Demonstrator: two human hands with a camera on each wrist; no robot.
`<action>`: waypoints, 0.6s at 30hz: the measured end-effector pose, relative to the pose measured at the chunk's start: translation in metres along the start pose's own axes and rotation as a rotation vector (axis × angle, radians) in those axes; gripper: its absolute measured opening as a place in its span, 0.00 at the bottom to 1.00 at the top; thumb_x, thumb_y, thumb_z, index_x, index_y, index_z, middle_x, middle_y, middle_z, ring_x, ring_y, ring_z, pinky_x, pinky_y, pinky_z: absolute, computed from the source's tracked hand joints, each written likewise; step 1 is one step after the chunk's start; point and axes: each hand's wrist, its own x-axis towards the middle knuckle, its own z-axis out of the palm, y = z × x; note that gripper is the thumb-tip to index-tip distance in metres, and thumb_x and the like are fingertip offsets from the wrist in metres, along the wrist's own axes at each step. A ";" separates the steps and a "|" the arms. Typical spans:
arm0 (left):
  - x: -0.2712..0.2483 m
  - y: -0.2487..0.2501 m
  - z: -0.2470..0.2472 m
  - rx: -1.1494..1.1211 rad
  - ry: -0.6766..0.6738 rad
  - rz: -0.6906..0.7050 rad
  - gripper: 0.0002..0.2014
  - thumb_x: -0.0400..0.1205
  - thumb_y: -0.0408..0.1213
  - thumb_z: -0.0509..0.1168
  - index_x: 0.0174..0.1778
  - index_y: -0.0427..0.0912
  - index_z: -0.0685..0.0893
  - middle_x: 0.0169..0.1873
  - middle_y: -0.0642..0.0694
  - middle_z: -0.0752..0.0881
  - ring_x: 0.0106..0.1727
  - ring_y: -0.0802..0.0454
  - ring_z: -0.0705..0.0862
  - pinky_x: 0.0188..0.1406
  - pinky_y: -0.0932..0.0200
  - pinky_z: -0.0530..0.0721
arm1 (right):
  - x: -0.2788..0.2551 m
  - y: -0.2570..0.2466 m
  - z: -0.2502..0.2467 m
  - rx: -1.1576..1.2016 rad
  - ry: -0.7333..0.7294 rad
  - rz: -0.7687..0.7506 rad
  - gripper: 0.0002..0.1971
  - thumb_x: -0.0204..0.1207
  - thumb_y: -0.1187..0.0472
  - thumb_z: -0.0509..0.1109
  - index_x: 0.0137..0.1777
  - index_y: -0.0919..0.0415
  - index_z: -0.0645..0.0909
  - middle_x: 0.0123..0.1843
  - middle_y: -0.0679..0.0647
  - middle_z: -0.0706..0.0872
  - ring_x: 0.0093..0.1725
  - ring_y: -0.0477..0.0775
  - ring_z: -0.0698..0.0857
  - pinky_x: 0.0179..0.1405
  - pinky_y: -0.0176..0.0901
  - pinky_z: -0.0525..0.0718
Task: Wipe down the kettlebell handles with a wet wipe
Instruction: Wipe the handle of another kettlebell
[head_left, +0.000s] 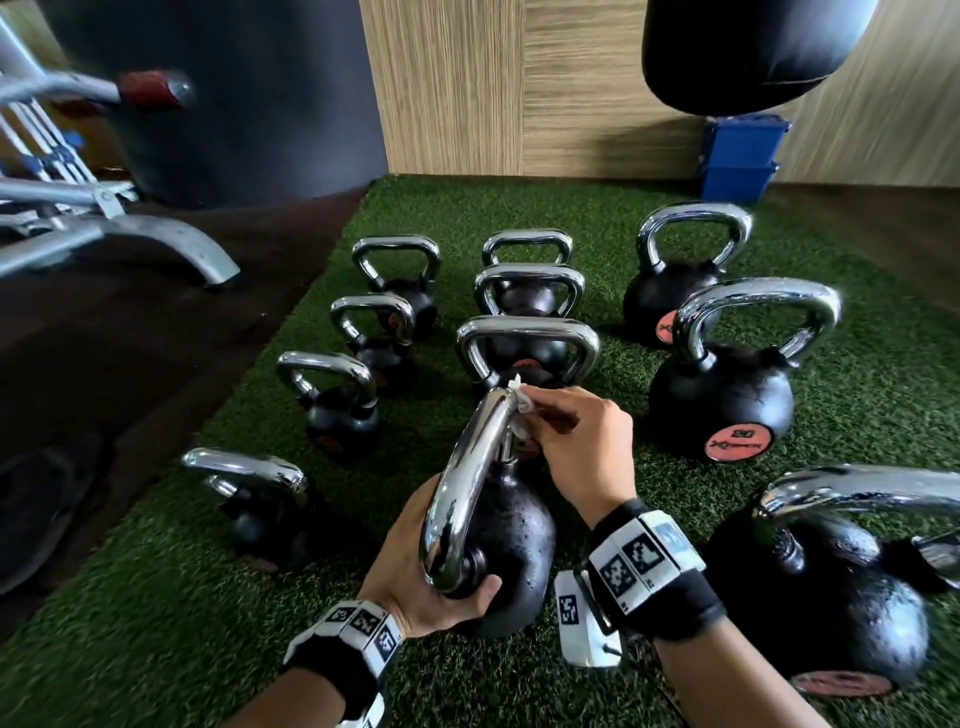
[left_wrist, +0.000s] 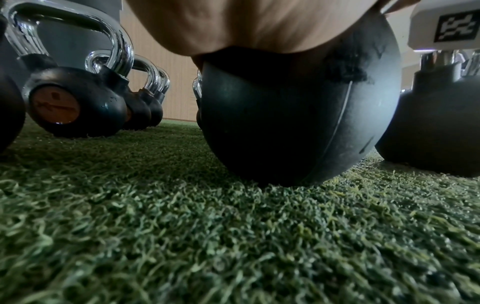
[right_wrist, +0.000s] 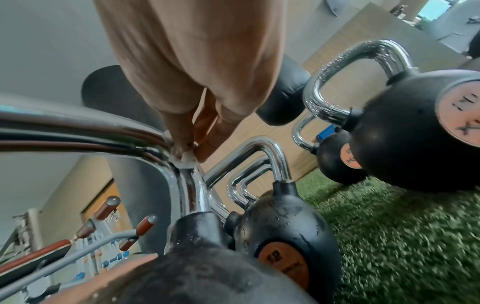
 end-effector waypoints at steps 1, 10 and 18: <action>0.000 -0.002 0.001 0.004 -0.001 0.003 0.57 0.64 0.64 0.81 0.85 0.46 0.64 0.79 0.55 0.74 0.82 0.54 0.73 0.82 0.52 0.73 | -0.002 -0.002 -0.001 -0.007 0.010 -0.034 0.15 0.69 0.67 0.83 0.55 0.56 0.93 0.46 0.45 0.92 0.46 0.40 0.90 0.50 0.32 0.87; -0.001 -0.012 0.005 0.111 0.033 0.056 0.51 0.66 0.72 0.74 0.79 0.43 0.74 0.71 0.57 0.81 0.75 0.68 0.76 0.77 0.63 0.75 | -0.051 -0.037 -0.019 -0.011 -0.108 -0.429 0.12 0.71 0.71 0.81 0.53 0.59 0.93 0.48 0.48 0.92 0.48 0.35 0.88 0.50 0.23 0.84; 0.002 0.004 0.003 -0.005 0.059 0.163 0.46 0.67 0.48 0.83 0.80 0.54 0.69 0.71 0.63 0.79 0.74 0.61 0.79 0.74 0.67 0.74 | -0.060 -0.049 -0.029 0.269 -0.281 0.075 0.12 0.61 0.59 0.89 0.44 0.53 0.94 0.41 0.45 0.94 0.37 0.38 0.90 0.40 0.30 0.87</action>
